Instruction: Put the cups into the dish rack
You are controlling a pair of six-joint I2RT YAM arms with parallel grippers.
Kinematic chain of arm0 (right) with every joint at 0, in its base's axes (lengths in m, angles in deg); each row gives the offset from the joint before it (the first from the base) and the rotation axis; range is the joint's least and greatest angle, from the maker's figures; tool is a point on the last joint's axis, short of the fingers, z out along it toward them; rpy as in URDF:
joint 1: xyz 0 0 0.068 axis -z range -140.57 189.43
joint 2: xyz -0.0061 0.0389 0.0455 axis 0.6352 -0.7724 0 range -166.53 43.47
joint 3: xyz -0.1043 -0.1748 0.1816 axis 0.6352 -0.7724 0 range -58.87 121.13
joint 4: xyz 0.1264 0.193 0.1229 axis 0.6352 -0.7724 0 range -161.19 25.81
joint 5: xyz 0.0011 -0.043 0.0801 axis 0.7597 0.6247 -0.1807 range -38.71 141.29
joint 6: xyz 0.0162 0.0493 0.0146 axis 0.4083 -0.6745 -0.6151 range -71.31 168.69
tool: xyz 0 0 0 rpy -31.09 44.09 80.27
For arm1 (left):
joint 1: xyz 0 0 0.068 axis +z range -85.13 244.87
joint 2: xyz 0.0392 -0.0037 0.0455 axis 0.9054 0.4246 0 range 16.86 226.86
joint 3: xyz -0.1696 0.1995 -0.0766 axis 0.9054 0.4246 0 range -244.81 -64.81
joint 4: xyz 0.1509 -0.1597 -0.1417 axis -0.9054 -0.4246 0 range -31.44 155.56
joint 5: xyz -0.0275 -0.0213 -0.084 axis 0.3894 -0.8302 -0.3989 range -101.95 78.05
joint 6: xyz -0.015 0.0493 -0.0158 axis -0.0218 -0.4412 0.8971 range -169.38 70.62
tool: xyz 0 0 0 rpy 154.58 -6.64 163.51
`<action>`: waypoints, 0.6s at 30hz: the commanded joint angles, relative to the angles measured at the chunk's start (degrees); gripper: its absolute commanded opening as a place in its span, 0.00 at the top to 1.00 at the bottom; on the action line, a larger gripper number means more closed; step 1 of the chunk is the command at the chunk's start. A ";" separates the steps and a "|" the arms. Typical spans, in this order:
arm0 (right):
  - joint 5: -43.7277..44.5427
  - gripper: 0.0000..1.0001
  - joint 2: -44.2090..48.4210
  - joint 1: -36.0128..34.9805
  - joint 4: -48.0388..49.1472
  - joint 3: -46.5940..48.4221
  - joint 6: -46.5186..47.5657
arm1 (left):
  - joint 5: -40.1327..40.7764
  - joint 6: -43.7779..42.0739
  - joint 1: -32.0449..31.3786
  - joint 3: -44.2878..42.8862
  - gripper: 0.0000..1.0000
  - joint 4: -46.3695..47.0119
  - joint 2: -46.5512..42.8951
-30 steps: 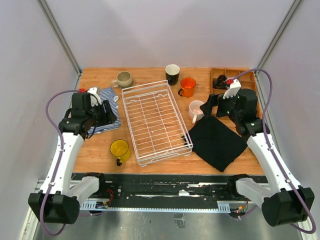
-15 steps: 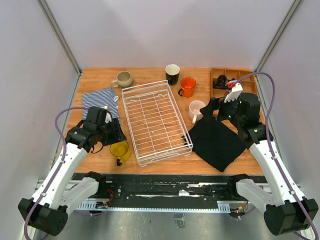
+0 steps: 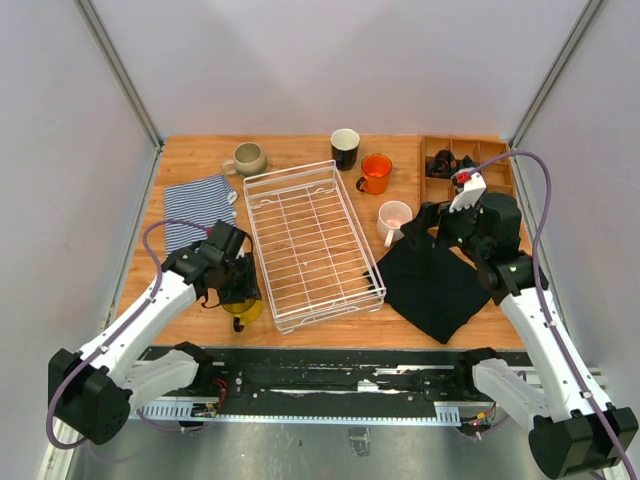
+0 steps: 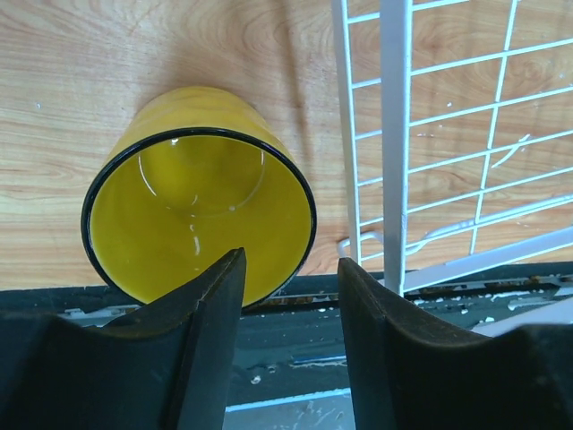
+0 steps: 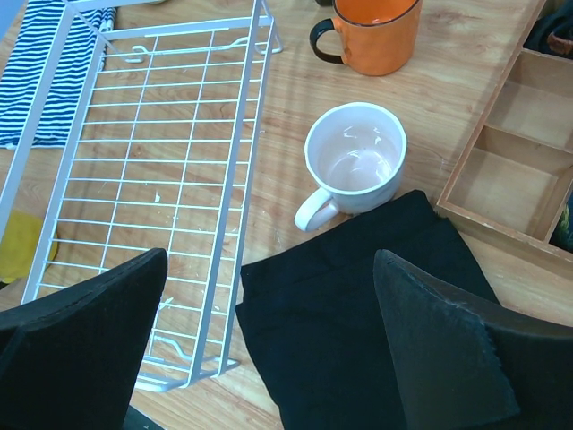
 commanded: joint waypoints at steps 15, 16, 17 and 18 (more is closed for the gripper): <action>1.74 0.01 0.51 -0.83 -0.99 -0.36 0.26 | 2.43 -1.02 -0.83 5.20 0.57 7.91 3.66; 1.83 0.01 0.51 -0.83 -1.00 -0.34 0.34 | 2.43 -0.93 -0.85 5.48 0.57 8.16 3.74; 1.88 0.02 0.47 -0.83 -0.93 -0.42 0.38 | 2.55 -0.84 -0.92 5.70 0.57 8.33 3.89; 1.95 0.02 0.51 -0.78 -0.95 -0.45 0.40 | 2.66 -0.73 -1.01 5.92 0.57 8.50 4.00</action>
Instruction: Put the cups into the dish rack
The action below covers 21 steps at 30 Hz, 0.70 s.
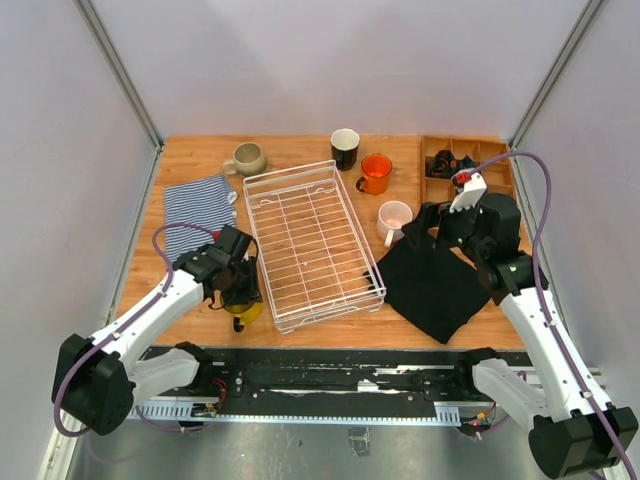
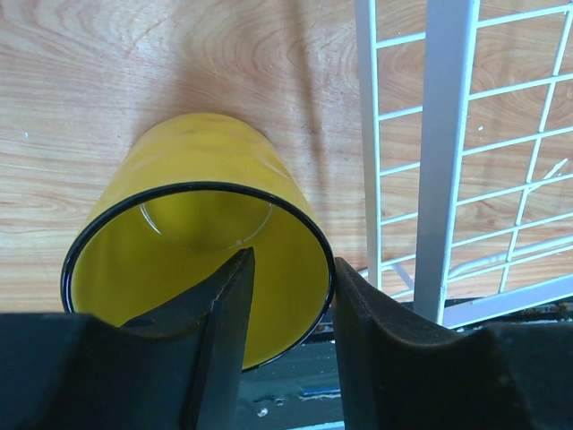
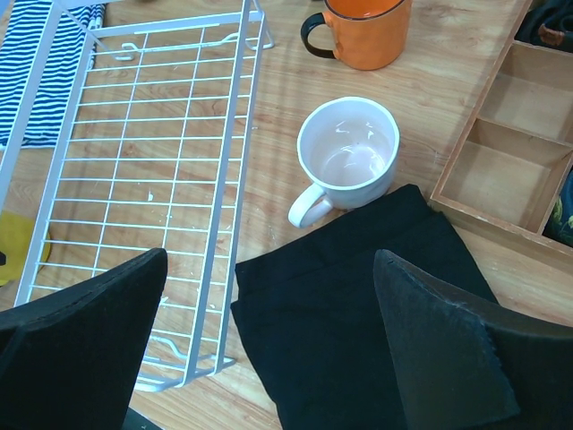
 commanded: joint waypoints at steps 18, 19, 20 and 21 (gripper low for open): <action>1.51 0.01 -0.69 -0.81 -0.16 -0.02 1.05 | 3.77 2.53 -1.12 1.02 0.99 1.94 1.59; 1.38 0.02 -0.78 -0.80 -0.19 0.02 1.11 | 3.36 2.56 -1.12 1.00 1.00 2.22 1.73; 1.14 0.01 -0.88 -0.78 -0.13 0.13 1.07 | 2.90 2.61 -1.12 0.92 0.99 2.28 1.90; 0.99 0.01 -0.97 -0.79 -0.22 0.26 1.07 | 2.49 2.75 -1.12 0.59 0.99 2.34 1.99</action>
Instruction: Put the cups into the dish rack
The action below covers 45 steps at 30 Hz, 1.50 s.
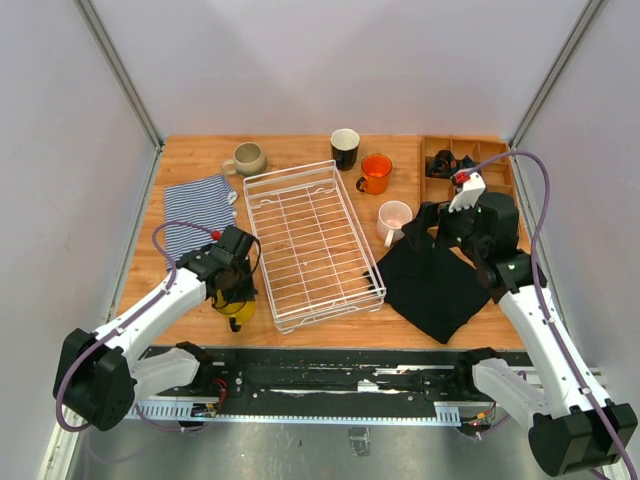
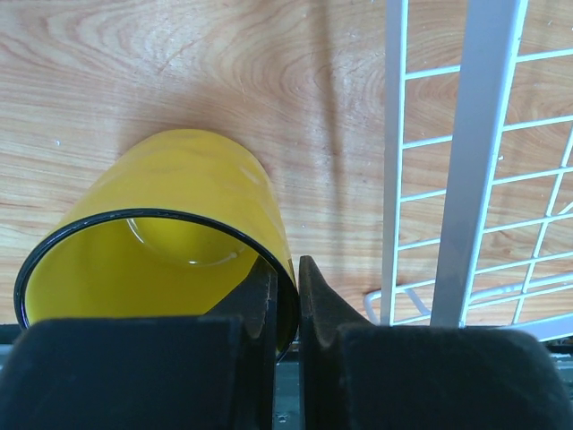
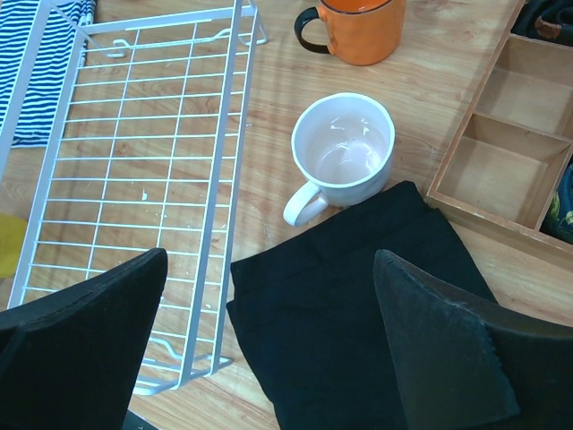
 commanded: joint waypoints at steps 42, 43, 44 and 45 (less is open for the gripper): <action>-29.62 0.13 -11.30 -24.66 44.93 -4.94 -48.62 | -32.15 34.25 0.72 -10.44 0.99 67.92 -7.92; -29.15 0.14 -12.39 -25.05 47.76 -5.11 -49.84 | -31.32 35.20 -0.53 -10.08 1.00 70.31 -7.18; -28.52 0.16 -13.54 -25.35 50.71 -5.20 -51.06 | -30.37 35.62 -1.78 -10.03 0.99 72.24 -6.52; -28.01 0.17 -14.72 -25.65 52.68 -5.03 -51.78 | -29.49 35.94 -2.78 -10.14 0.99 73.48 -5.89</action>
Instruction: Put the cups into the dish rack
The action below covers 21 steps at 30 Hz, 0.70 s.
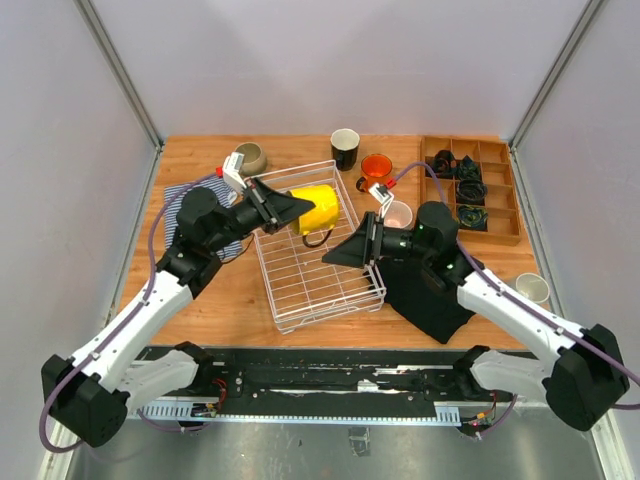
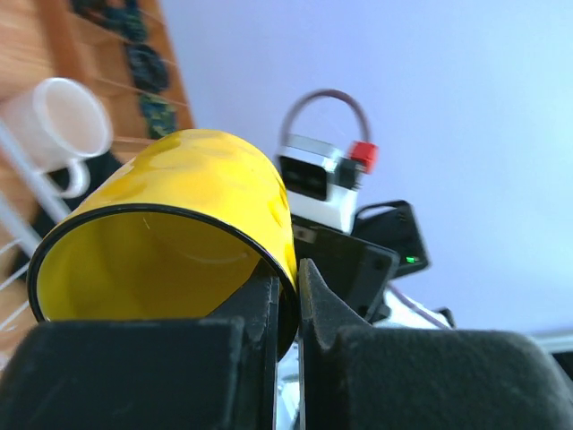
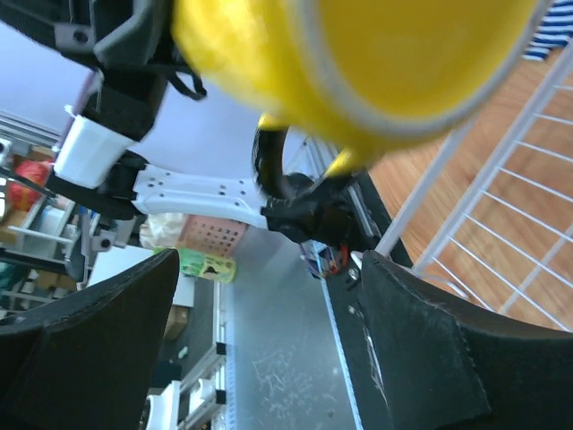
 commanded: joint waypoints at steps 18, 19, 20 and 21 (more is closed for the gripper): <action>13.47 0.25 -8.71 -5.36 28.56 2.94 -8.77 | 3.65 5.64 -5.23 -0.70 0.99 25.80 3.41; 13.88 0.26 -8.47 -5.34 27.89 3.06 -8.29 | 3.60 5.38 -5.23 -0.72 1.00 25.38 3.29; 14.29 0.26 -8.19 -5.30 27.38 3.11 -7.90 | 3.66 5.17 -5.18 -0.72 1.00 25.06 3.24; 14.75 0.26 -7.83 -5.21 26.89 3.12 -7.48 | 3.68 4.99 -5.14 -0.59 1.00 25.13 3.11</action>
